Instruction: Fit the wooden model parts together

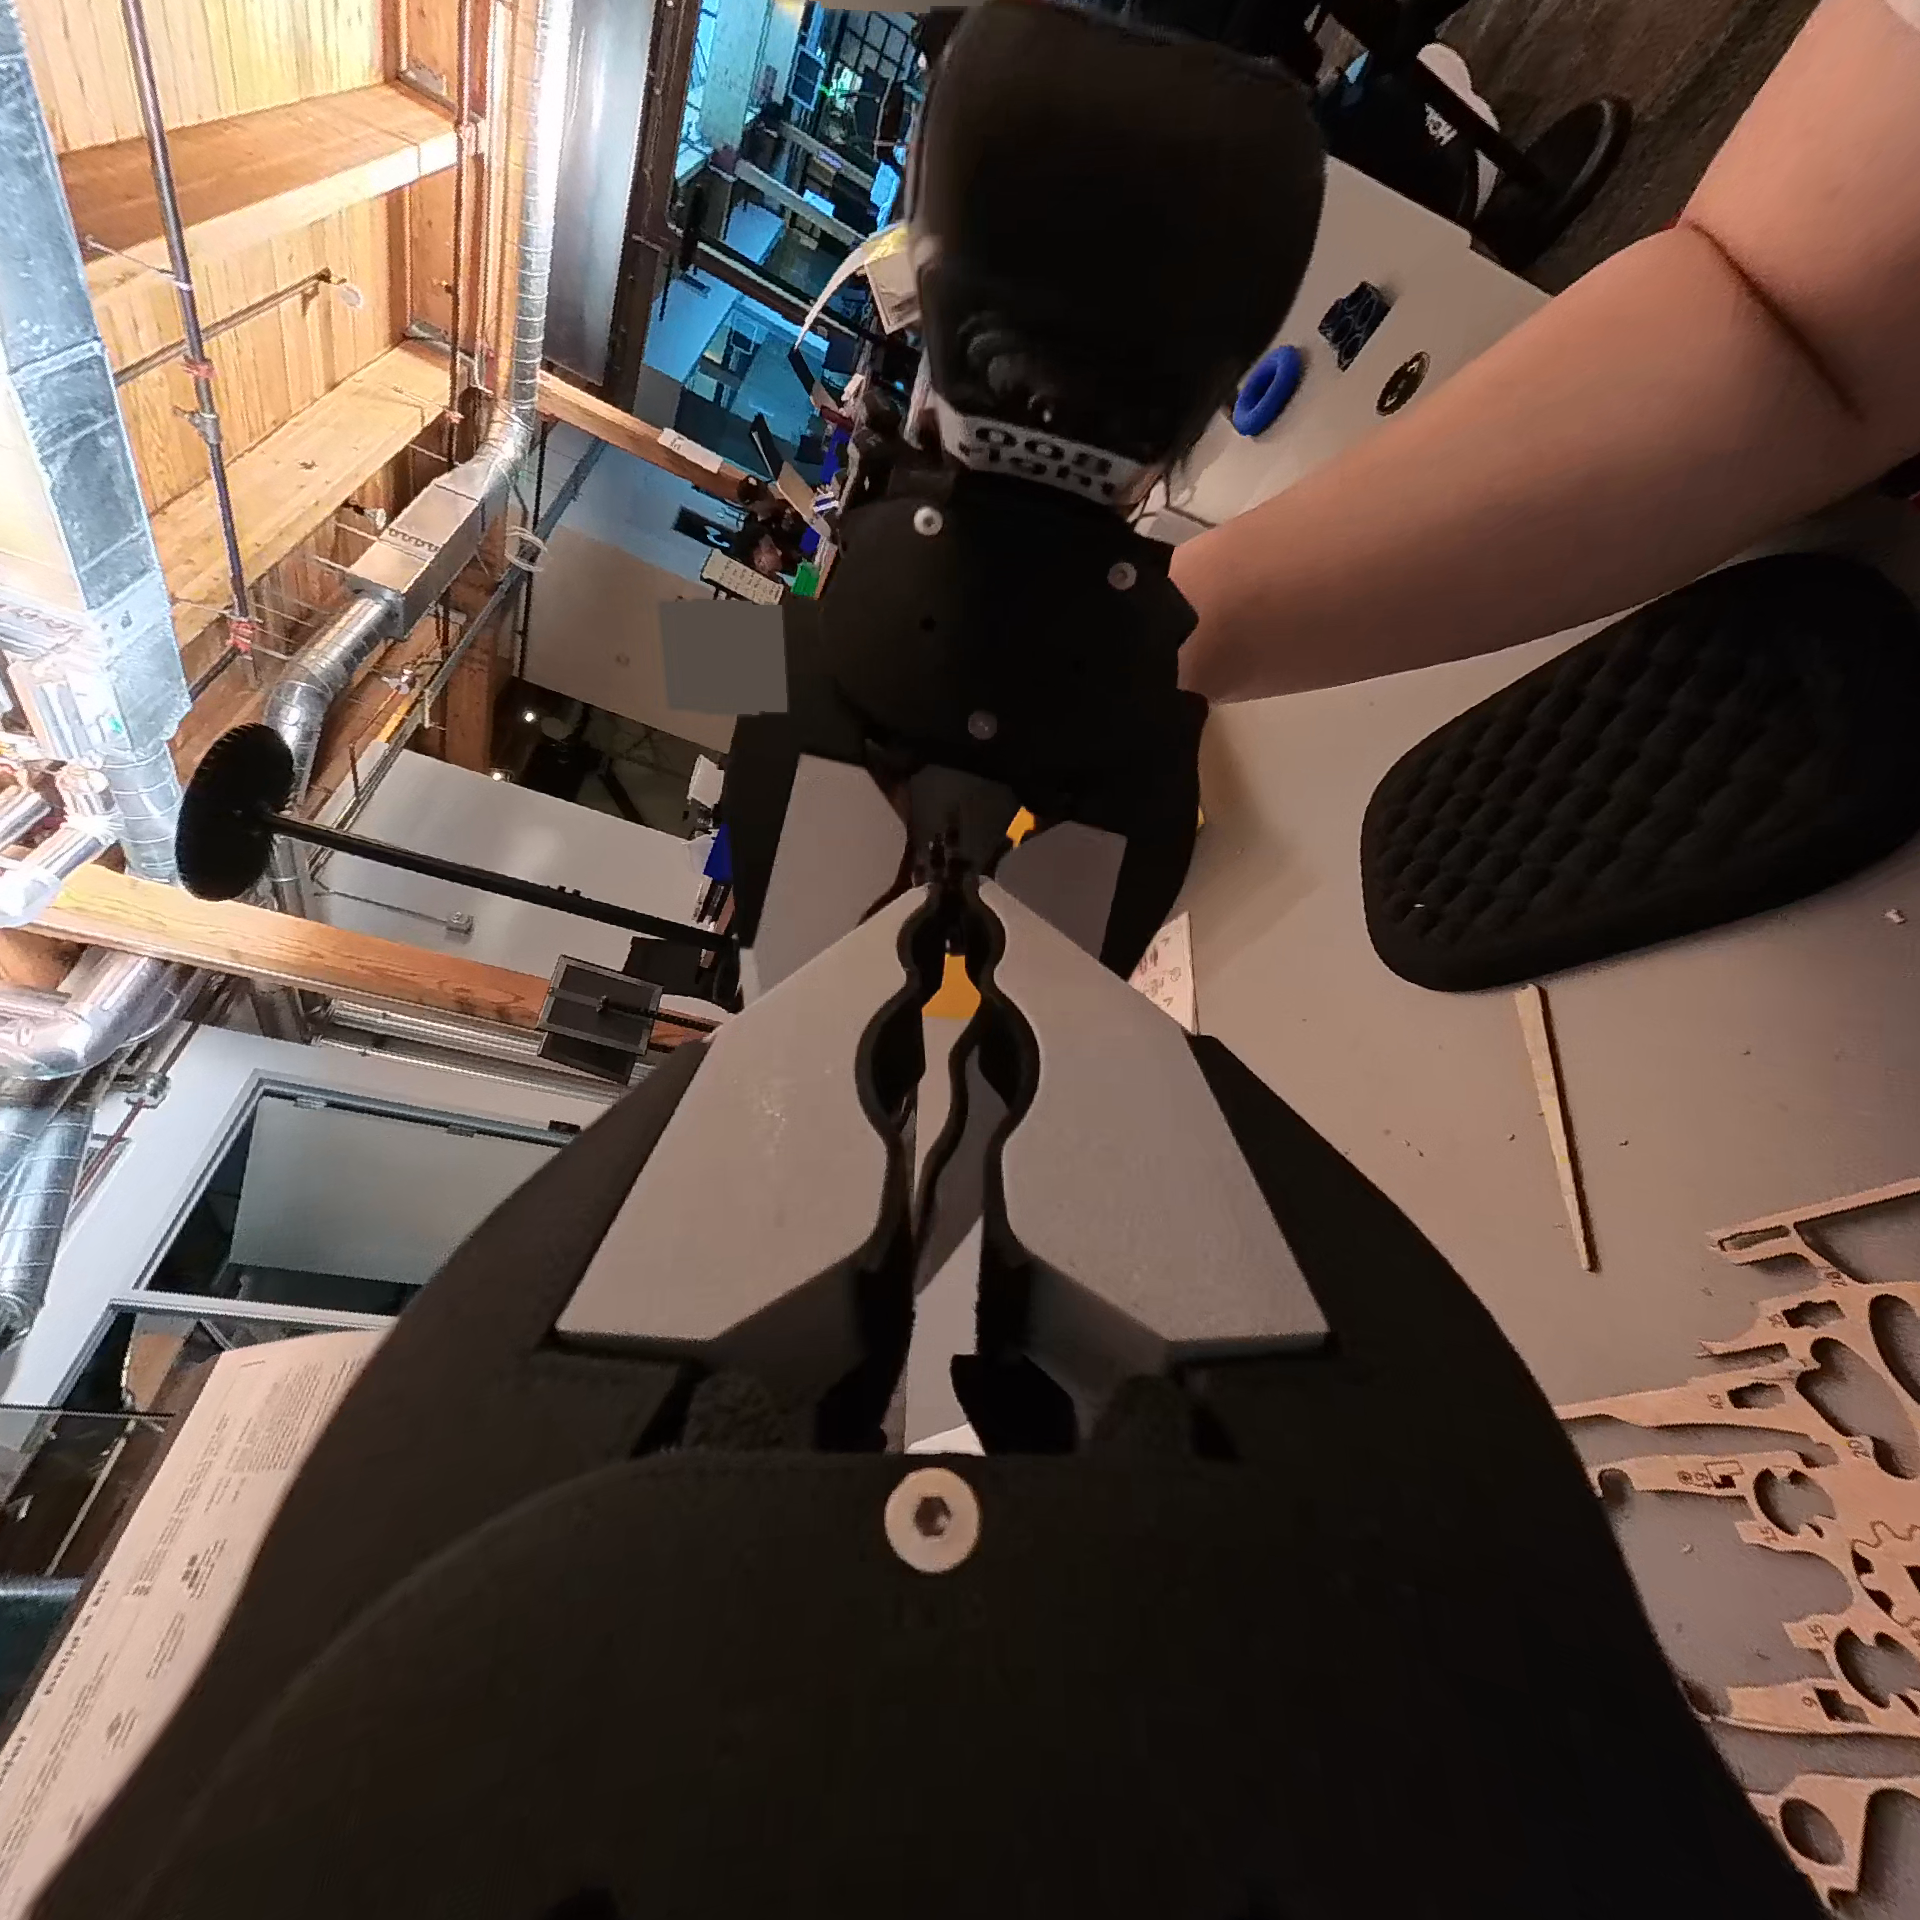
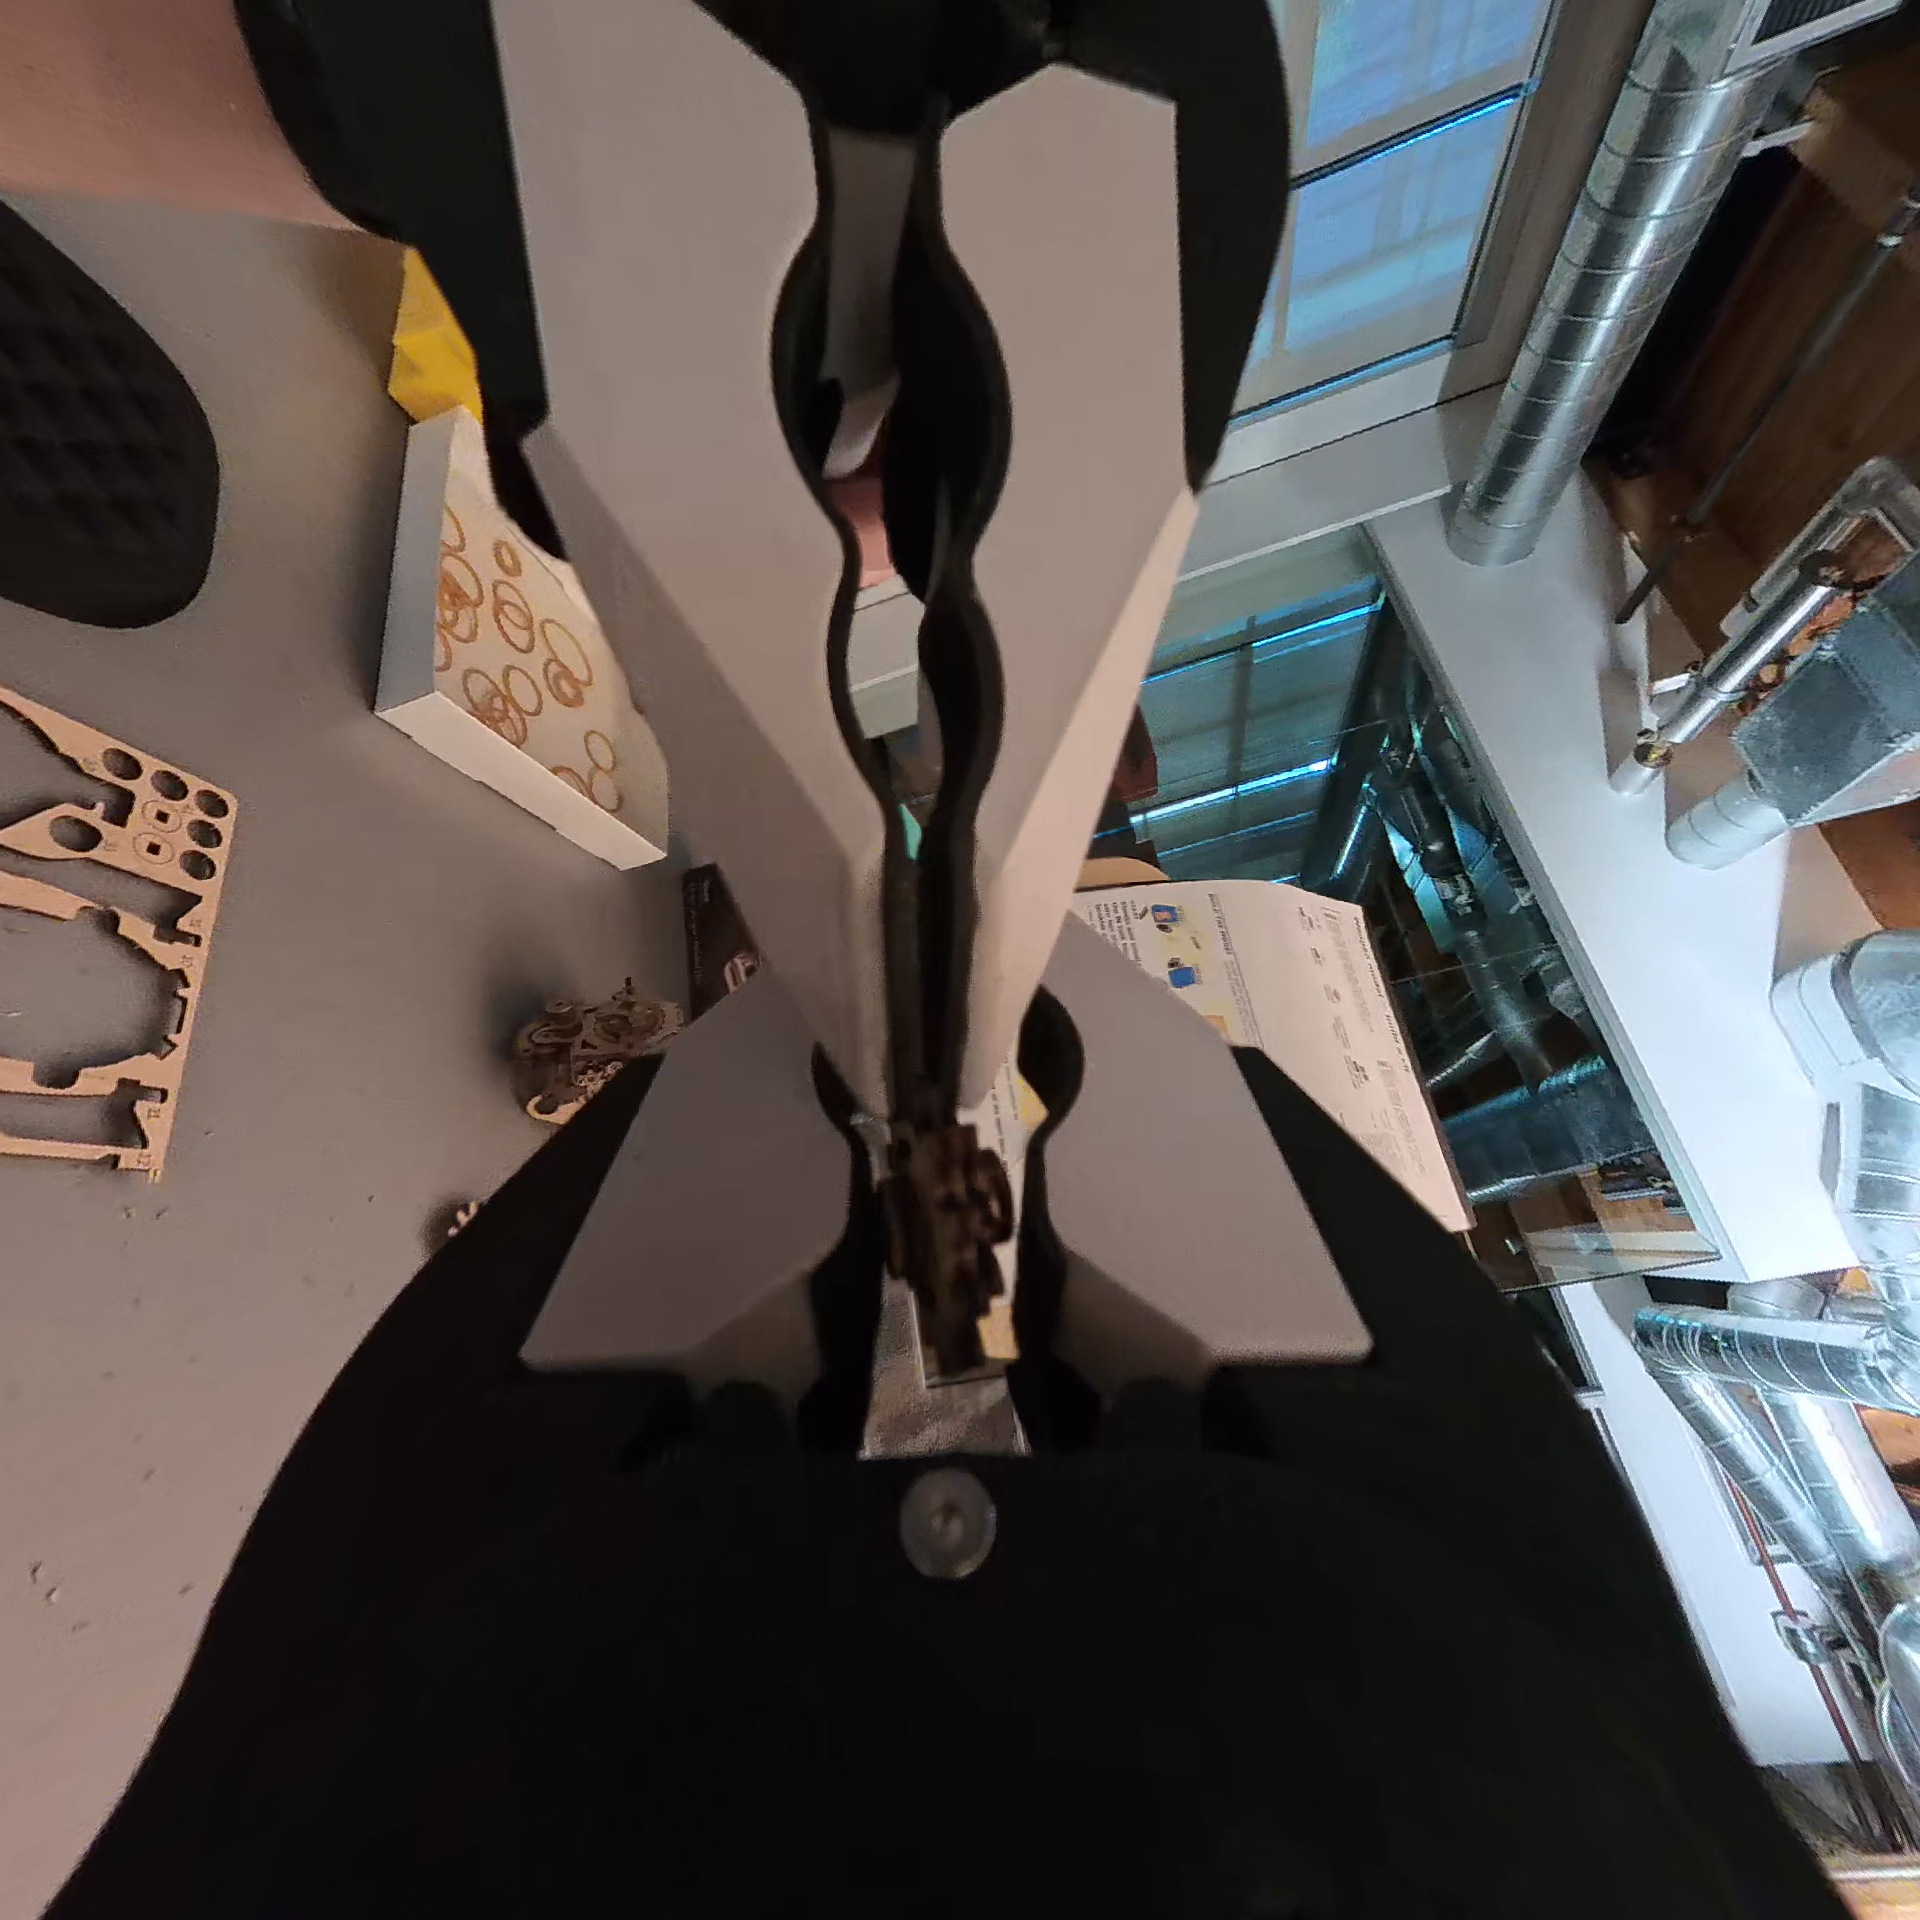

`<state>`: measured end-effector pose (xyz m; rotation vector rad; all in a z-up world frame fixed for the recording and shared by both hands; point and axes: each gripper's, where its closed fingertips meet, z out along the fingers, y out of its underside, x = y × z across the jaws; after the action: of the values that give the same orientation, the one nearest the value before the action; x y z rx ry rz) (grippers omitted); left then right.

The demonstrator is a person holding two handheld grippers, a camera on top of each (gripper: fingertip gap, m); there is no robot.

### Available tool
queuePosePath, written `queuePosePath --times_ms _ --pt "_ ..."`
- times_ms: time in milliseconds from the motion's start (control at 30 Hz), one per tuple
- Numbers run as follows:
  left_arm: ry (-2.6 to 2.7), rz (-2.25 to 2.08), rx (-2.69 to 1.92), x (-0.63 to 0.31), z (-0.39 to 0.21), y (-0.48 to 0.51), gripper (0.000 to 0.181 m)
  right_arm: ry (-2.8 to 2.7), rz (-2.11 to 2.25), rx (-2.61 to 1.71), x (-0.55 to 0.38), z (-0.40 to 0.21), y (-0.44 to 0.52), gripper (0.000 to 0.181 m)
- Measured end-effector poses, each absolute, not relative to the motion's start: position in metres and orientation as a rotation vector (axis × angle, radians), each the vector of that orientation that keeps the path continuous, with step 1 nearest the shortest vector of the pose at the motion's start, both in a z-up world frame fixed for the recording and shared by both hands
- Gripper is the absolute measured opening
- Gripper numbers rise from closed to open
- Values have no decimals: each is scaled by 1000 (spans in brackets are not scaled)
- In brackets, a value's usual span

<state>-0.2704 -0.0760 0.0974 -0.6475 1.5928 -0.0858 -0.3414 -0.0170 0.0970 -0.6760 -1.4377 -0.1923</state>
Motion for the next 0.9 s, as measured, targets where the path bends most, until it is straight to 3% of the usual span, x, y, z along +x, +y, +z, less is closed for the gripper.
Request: queuePosePath --times_ms 400,500,567,633,900 --pt "1593 -71 -551 -269 100 -88 0 -1407 -231 -586 -341 107 -28 11" --pt "1554 65 -387 -269 106 -97 0 -1300 -216 -471 -343 126 -42 16" --pt "1566 151 -342 -268 104 -99 0 -1244 -267 -431 -342 134 -43 45" --pt "1567 183 -332 -268 103 -99 0 -1259 -273 -450 -342 132 -42 36" --pt "1583 186 -347 -265 98 -94 0 -1328 -275 -484 -345 119 -37 30"
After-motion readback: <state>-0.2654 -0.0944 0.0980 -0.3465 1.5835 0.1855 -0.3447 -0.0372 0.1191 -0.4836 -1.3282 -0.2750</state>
